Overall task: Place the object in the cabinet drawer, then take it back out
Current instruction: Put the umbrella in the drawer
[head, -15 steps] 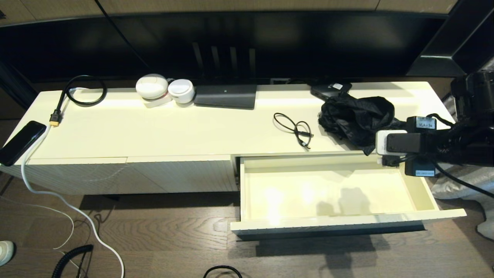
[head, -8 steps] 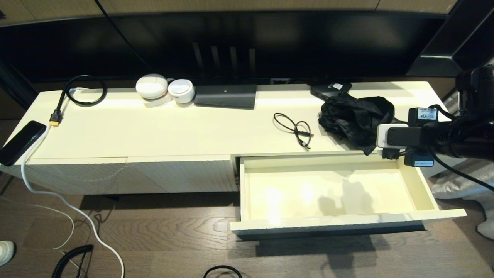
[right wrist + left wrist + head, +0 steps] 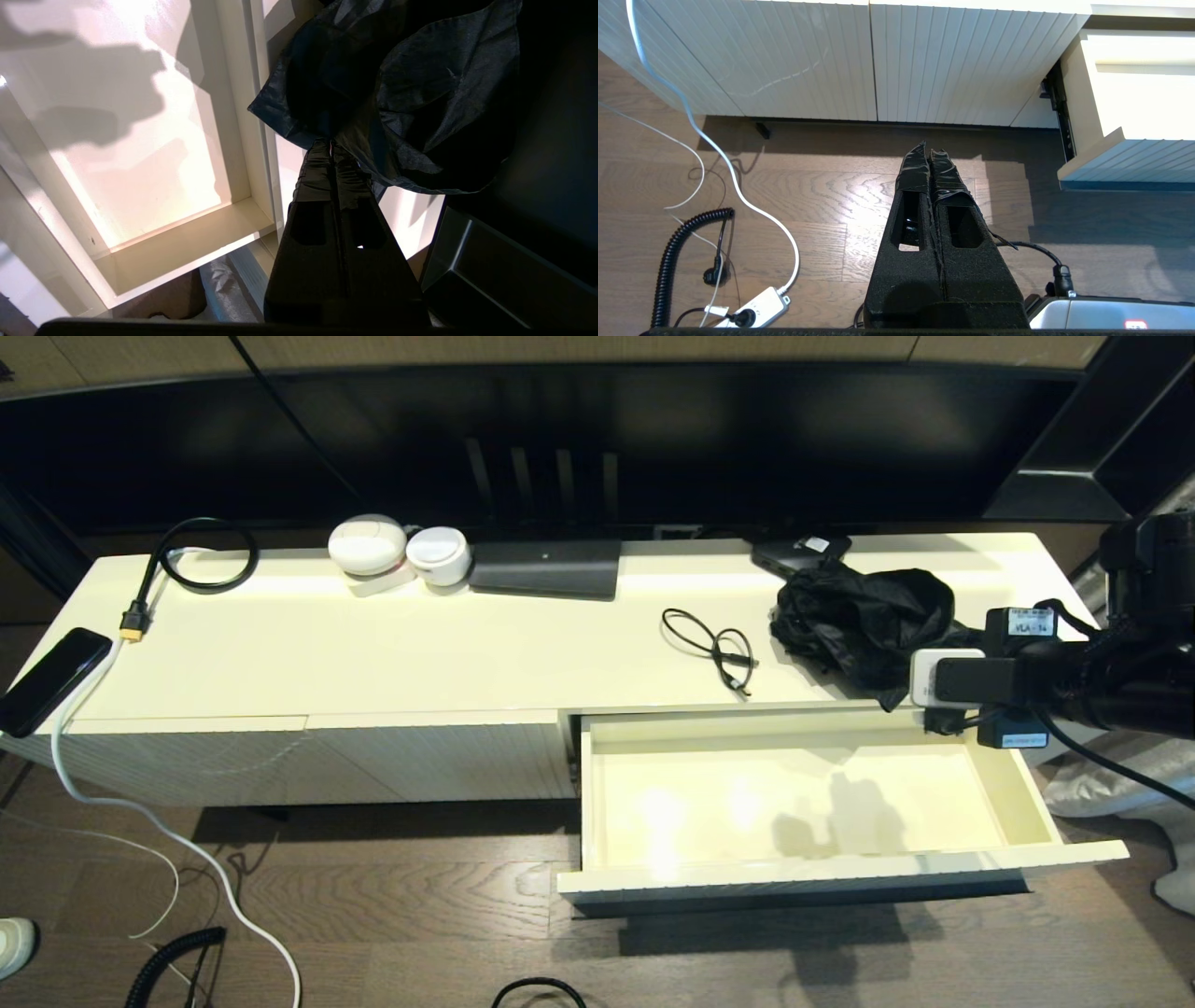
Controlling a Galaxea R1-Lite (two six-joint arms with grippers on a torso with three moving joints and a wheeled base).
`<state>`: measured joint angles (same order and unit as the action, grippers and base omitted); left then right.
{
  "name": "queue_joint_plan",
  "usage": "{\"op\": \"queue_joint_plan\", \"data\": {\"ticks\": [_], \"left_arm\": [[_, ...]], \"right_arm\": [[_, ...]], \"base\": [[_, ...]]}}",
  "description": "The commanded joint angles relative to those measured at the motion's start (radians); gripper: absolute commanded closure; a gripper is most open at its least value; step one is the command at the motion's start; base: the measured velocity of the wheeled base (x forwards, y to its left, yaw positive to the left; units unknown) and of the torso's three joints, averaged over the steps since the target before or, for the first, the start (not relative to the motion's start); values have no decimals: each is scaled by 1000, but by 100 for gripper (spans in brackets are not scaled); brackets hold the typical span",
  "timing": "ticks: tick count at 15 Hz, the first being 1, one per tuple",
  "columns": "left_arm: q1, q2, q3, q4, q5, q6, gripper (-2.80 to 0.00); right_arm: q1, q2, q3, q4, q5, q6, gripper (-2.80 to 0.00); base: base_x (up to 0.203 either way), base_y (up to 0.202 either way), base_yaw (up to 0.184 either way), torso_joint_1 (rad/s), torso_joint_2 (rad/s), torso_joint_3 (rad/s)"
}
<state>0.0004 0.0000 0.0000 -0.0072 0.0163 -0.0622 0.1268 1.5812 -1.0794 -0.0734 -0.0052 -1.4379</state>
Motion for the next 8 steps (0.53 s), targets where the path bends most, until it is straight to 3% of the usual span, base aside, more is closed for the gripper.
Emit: {"op": "queue_joint_plan", "data": {"ticks": [1,2,8], "left_arm": [[0,0,0,0,1,-1,0],[1,0,1,0,1,-1,0],[0,0,0,0,1,-1,0]], "right_arm": [[1,-21,11,-3,5,-6,0],[1,-28,19,0,12,-7,-280],[-4,19,-28,-2,15,-1,-280]], "base": [[0,0,0,0,0,0],[0,0,0,0,0,0],[0,0,0,0,0,0]]}}
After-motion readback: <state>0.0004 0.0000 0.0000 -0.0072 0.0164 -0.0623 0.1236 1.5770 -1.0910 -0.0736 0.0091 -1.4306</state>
